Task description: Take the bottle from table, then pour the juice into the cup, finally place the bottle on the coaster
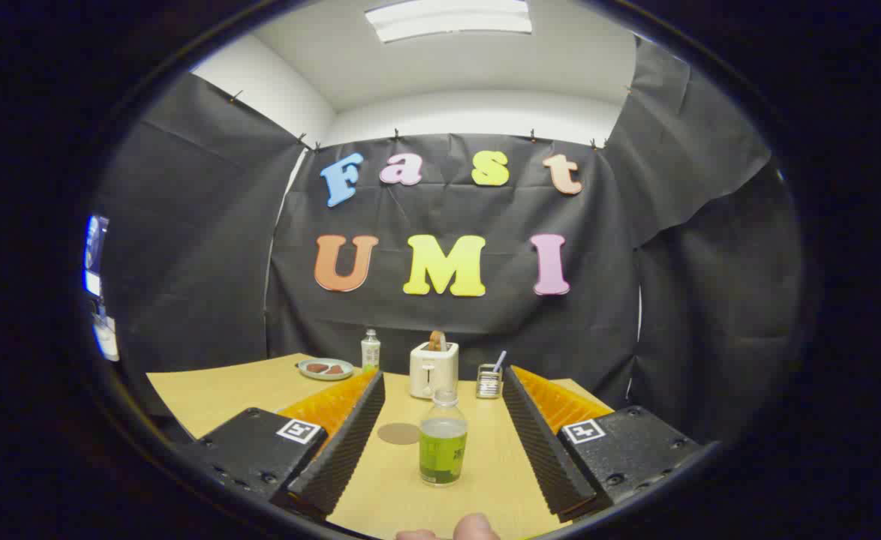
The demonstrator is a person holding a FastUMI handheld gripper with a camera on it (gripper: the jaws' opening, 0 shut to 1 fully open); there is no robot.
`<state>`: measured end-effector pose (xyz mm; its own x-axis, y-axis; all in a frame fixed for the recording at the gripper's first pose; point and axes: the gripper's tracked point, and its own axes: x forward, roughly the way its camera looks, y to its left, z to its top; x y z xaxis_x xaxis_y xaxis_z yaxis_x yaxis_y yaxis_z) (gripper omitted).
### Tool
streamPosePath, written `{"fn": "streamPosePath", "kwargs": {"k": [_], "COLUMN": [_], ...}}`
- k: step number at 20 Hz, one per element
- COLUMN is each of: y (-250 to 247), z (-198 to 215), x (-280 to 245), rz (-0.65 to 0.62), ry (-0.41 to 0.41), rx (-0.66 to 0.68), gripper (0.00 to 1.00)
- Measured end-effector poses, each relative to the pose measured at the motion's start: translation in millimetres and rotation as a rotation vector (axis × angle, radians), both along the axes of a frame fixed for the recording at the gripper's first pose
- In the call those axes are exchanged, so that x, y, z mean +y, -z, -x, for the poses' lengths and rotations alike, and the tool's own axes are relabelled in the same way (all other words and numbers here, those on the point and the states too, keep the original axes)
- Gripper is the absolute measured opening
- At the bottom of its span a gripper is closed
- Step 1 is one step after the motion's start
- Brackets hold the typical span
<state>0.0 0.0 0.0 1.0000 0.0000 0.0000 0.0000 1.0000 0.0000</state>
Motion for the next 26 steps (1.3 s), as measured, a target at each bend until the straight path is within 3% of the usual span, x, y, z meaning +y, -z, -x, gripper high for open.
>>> {"fn": "streamPosePath", "kwargs": {"k": [26], "y": [5.0], "z": [-8.4], "x": [9.9], "rz": [-0.023], "ry": [-0.021], "rx": [0.009], "gripper": [1.0]}}
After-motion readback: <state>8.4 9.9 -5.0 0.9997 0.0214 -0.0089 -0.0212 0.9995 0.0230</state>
